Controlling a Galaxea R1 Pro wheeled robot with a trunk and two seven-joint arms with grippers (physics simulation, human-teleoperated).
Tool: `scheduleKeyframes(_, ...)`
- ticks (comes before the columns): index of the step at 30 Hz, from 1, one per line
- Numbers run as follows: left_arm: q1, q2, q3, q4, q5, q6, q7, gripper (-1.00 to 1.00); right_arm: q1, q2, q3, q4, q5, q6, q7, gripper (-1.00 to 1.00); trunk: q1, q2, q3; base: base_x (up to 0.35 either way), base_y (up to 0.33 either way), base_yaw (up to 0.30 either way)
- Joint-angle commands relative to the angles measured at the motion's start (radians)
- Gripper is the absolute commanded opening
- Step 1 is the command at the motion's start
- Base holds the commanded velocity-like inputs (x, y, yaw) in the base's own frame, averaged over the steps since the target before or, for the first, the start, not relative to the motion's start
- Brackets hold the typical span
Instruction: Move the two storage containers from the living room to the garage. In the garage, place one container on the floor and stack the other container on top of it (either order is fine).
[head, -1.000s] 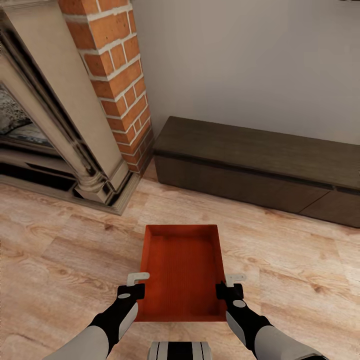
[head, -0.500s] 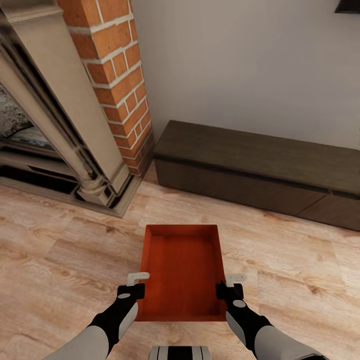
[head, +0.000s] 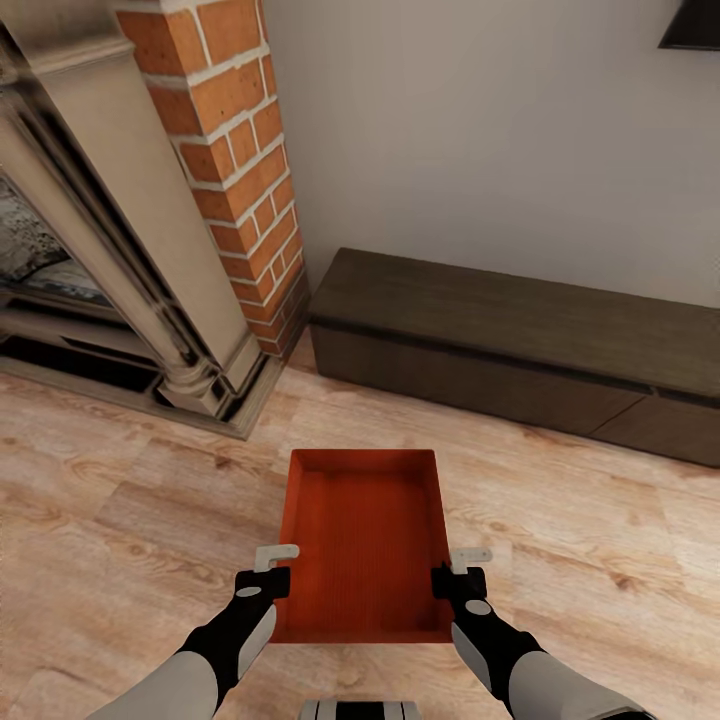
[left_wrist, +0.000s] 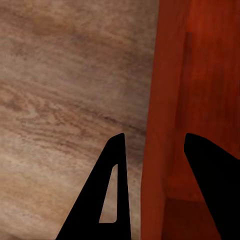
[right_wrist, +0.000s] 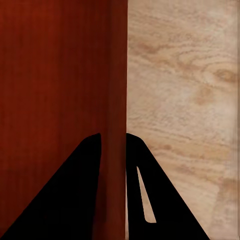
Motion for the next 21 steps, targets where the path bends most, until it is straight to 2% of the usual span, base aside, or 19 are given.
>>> scheduleKeyframes(1, 0.000, 0.001, -0.005, -0.002, 0.005, 0.006, 0.010, -1.00, -0.001, -0.001, -0.003, 0.001, -0.011, -0.006, -0.004, -1.00, -0.004, 0.007, 0.003, 0.000, 0.000, 0.000)
scheduleKeyframes(21, 0.000, 0.001, -0.004, -0.003, 0.005, 0.005, 0.010, -1.00, -0.001, -0.001, -0.003, 0.001, -0.010, -0.006, -0.004, -1.00, -0.081, 0.147, 0.065, 0.000, 0.000, 0.000)
